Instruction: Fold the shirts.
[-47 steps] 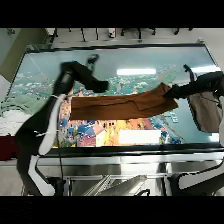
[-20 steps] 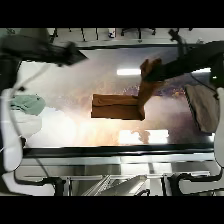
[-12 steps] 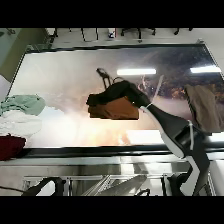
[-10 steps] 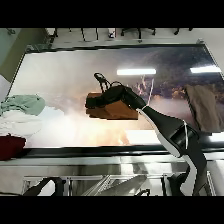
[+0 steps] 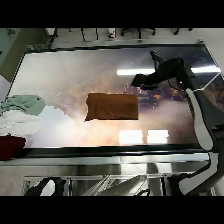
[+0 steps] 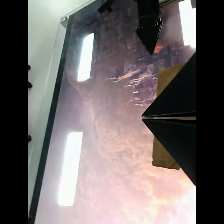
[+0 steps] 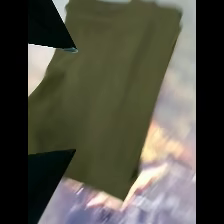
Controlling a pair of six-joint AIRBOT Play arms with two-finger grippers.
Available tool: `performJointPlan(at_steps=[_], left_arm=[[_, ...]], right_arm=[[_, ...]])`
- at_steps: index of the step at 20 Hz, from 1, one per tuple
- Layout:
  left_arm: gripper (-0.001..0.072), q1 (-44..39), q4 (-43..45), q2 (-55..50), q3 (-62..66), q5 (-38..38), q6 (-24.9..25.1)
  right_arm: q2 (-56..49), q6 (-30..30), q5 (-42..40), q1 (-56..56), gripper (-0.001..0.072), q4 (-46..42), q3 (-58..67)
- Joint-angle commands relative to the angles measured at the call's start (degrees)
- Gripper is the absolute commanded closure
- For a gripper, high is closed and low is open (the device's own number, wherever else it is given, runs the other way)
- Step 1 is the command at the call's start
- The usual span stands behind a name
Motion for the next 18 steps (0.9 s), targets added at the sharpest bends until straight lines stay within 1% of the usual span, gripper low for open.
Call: performJointPlan(at_steps=[1, 2, 3, 6, 7, 10, 14, 15, 16, 17, 18], left_arm=[[0.0691, 0.1, -0.4, -1.1, -0.7, -0.1, 0.1], [0.0691, 0.1, -0.4, -1.3, -0.7, -0.1, 0.1], [0.0691, 0.1, -0.4, -1.3, -0.7, -0.1, 0.1], [0.0691, 0.1, -0.5, -1.2, -0.7, 0.1, -0.1], [0.0691, 0.1, -0.5, -1.2, -0.7, 0.1, -0.2], [0.0691, 0.1, -0.5, -1.2, -0.7, 1.1, -0.6], [0.0691, 0.1, -0.5, -1.2, -0.7, 1.5, -0.6], [0.0691, 0.1, -0.5, -1.2, -0.7, 1.5, -0.6], [0.0691, 0.1, -0.5, -1.2, -0.7, 1.5, -0.6], [0.0691, 0.1, -0.5, -1.2, -0.7, 1.5, -0.6], [0.0691, 0.1, -0.5, -1.2, -0.7, 1.5, -0.6]], right_arm=[[-0.7, 0.5, -5.0, -5.7, 0.0006, -3.0, -6.0], [-2.0, -0.8, -4.7, -5.5, 0.0006, -2.0, -7.7], [-3.7, -2.7, -4.3, -5.2, 0.0007, 0.9, -8.9], [-9.5, -8.4, -4.0, -4.7, 0.0007, 13.3, -9.4], [-10.9, -9.1, -3.6, -4.3, 0.0007, 14.7, -9.4], [-13.7, -9.3, -2.6, -3.0, 0.0007, 14.8, -9.4], [-15.0, -9.9, -1.8, -1.0, 0.0017, 15.0, -9.3], [-15.0, -10.0, -1.1, -0.2, 0.0121, 15.5, -9.3], [-15.0, -10.8, -0.9, 0.3, 0.0485, 16.6, -9.0], [-14.9, -11.8, -0.9, 0.5, 0.0681, 18.4, -8.2], [-14.5, -11.9, -1.2, 0.5, 0.069, 19.8, -6.9]])
